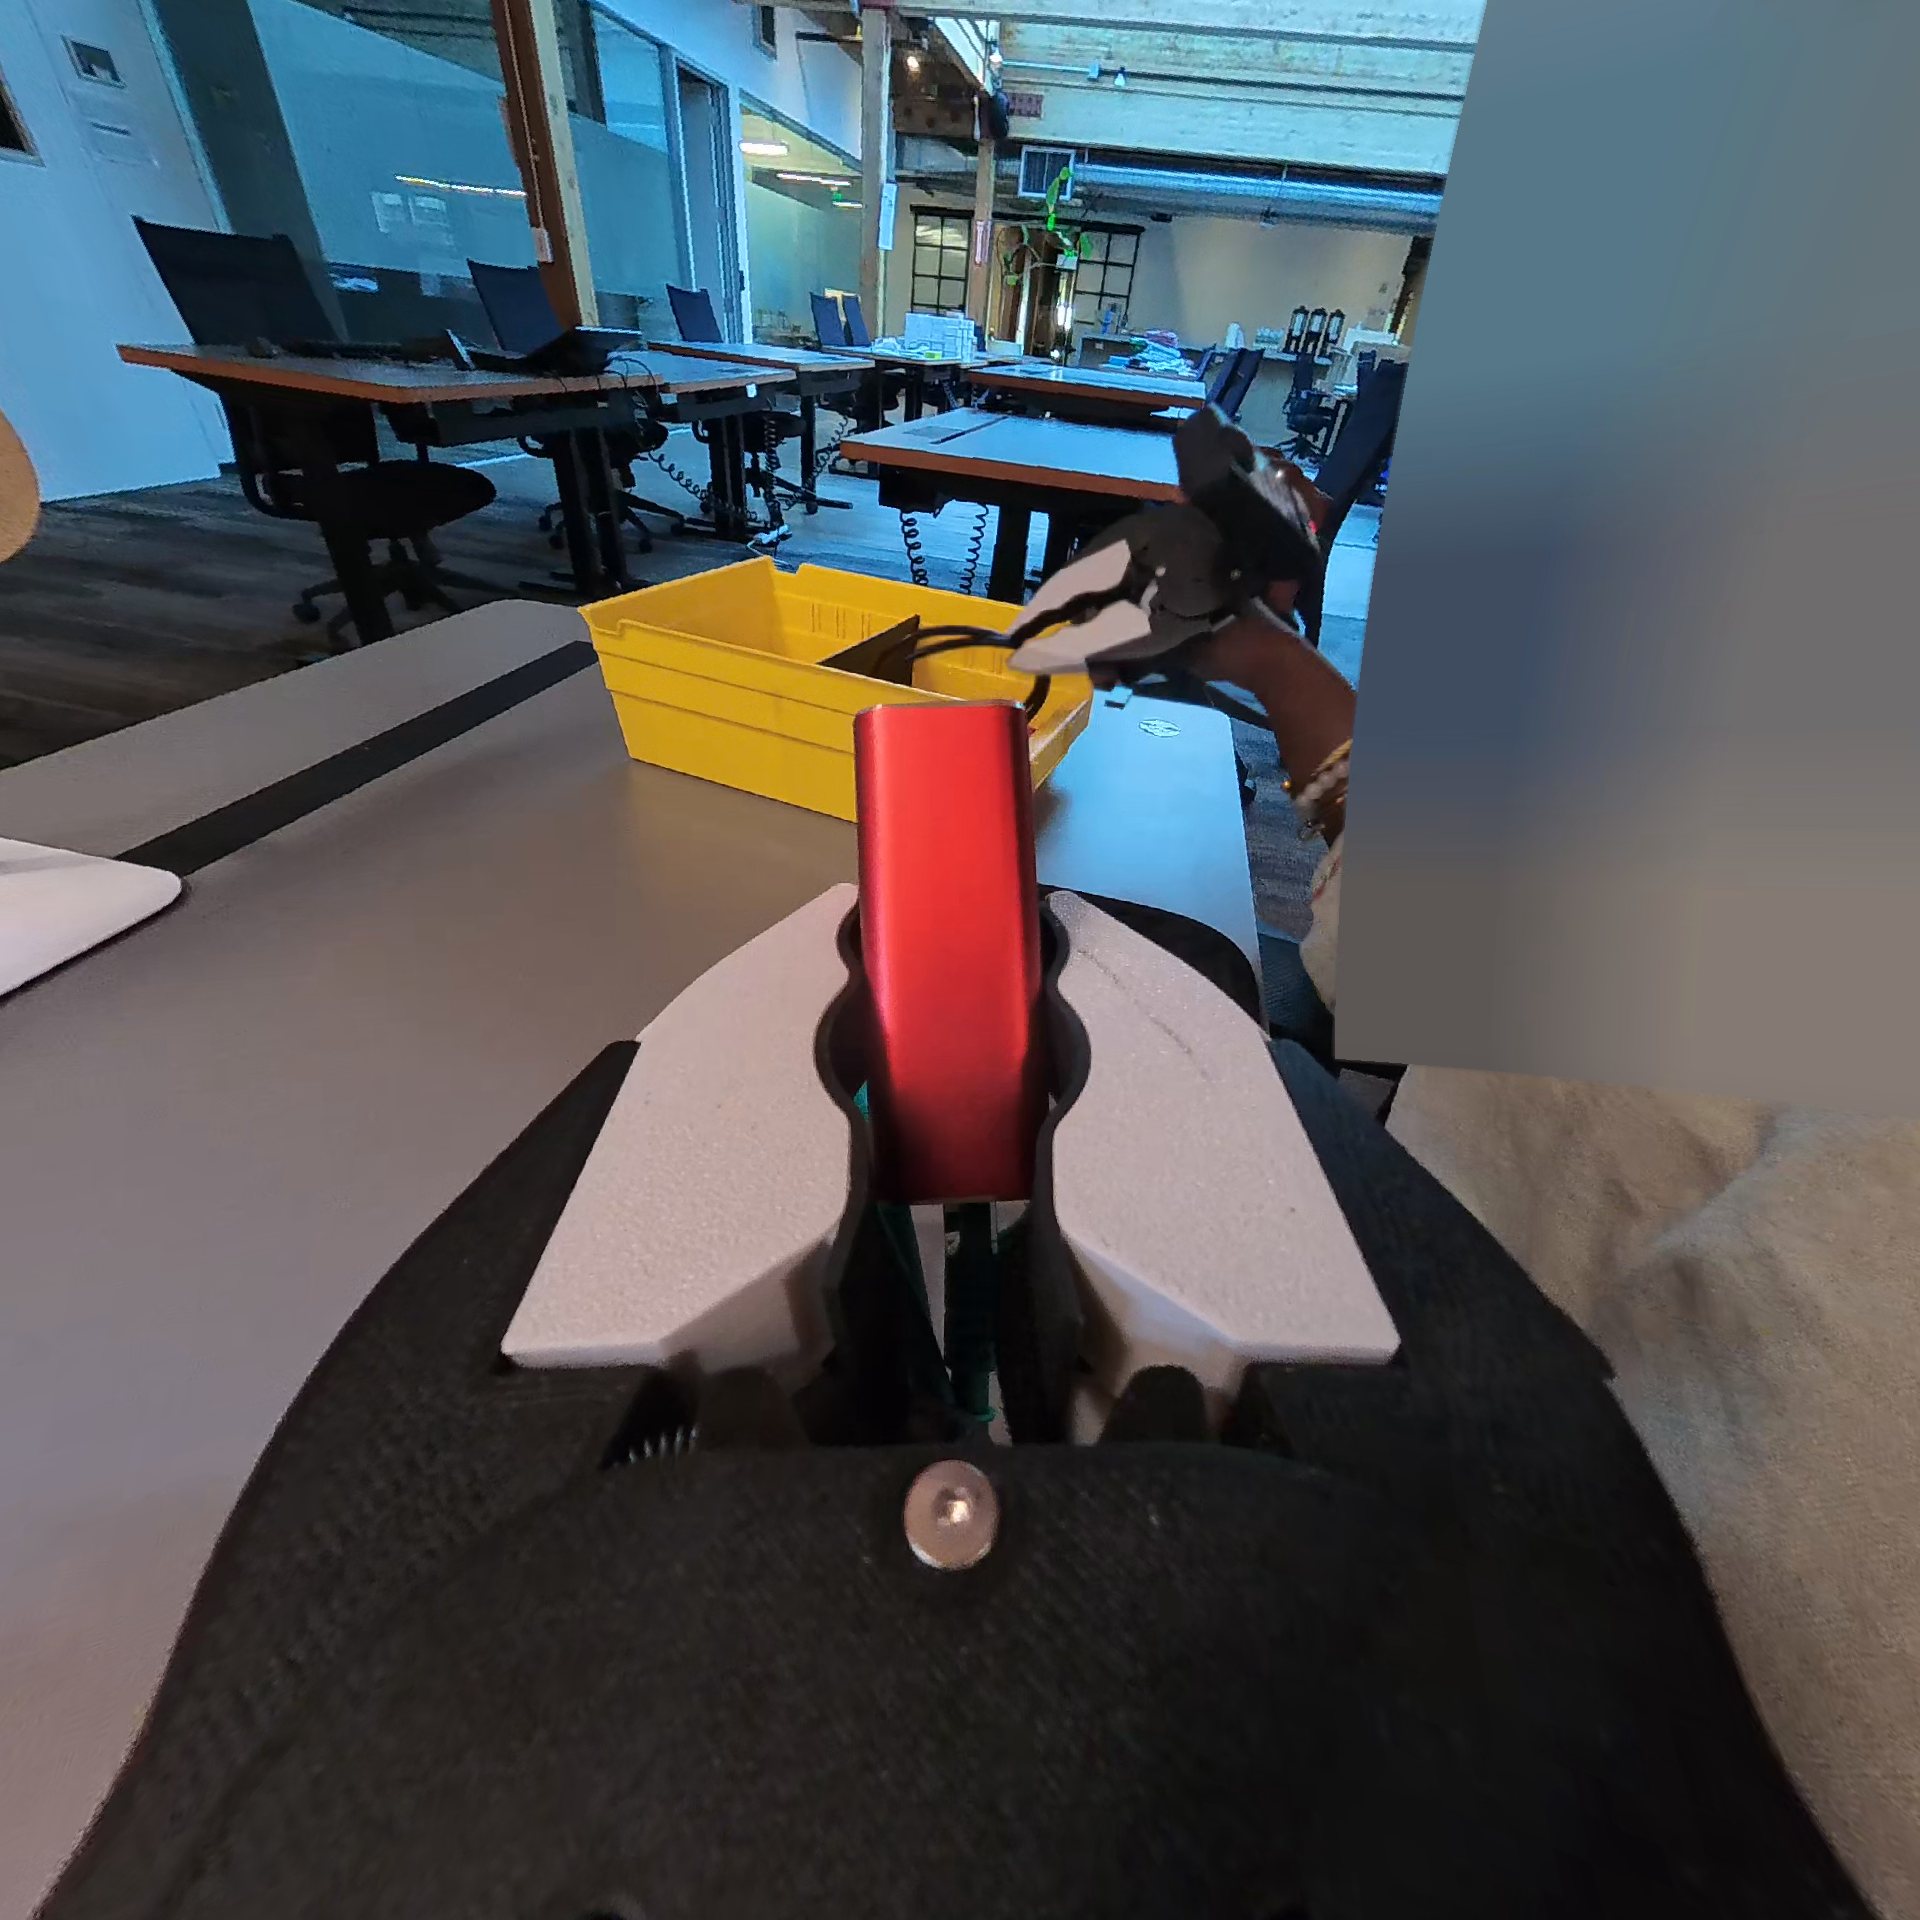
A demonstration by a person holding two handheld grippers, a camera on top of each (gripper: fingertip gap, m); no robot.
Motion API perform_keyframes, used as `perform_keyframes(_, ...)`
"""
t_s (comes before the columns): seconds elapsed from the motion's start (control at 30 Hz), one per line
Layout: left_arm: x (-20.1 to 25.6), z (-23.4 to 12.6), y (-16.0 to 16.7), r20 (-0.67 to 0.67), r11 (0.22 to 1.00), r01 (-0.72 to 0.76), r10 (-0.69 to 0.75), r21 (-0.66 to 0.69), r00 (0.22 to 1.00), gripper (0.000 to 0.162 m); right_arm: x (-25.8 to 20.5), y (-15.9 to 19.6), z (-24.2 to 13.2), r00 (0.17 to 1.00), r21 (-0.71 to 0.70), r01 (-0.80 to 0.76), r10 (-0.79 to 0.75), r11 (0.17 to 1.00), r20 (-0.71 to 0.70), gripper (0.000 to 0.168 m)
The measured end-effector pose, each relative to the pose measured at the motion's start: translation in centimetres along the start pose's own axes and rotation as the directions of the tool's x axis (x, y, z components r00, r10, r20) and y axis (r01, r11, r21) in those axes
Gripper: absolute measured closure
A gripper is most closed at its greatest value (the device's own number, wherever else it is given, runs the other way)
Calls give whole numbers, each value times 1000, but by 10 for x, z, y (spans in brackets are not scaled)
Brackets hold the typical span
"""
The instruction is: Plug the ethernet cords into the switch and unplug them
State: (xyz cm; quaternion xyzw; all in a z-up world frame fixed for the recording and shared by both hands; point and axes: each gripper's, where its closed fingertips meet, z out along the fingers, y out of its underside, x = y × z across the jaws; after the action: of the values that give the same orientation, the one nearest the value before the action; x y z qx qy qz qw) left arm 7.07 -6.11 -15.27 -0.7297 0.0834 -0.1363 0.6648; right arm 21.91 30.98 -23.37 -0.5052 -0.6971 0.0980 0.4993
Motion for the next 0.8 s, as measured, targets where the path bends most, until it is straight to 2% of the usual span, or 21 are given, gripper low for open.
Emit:
perform_keyframes(0.17,1,2,1,-7,1000,-9,9,-11,1000,134,23,-27,-13,999,104,27,-31,994,40,159)
perform_keyframes(0.3,2,3,1,-13,1000,-12,11,-15,1000,134,37,-43,-26,975,152,-43,8,987,224,162)
perform_keyframes(0.37,2,3,1,-15,1000,-9,9,-12,1000,134,40,-37,-21,935,73,-93,62,993,349,163)
perform_keyframes(0.43,1,3,0,-14,1000,-6,6,-8,1000,134,45,-24,-7,898,-72,-107,127,992,421,162)
perform_keyframes(0.53,0,4,0,-15,1000,-4,4,-8,1000,134,53,-1,24,895,-232,37,71,972,440,162)
perform_keyframes(0.63,0,4,1,-17,1000,-4,4,-14,1000,134,49,7,50,865,-292,81,78,953,495,162)
perform_keyframes(0.73,-1,5,1,-18,1000,-2,1,-17,1000,134,48,38,68,865,-486,132,139,864,482,161)
perform_keyframes(0.8,-2,5,0,-16,1000,2,-2,-13,1000,134,48,53,79,883,-557,173,123,813,454,153)
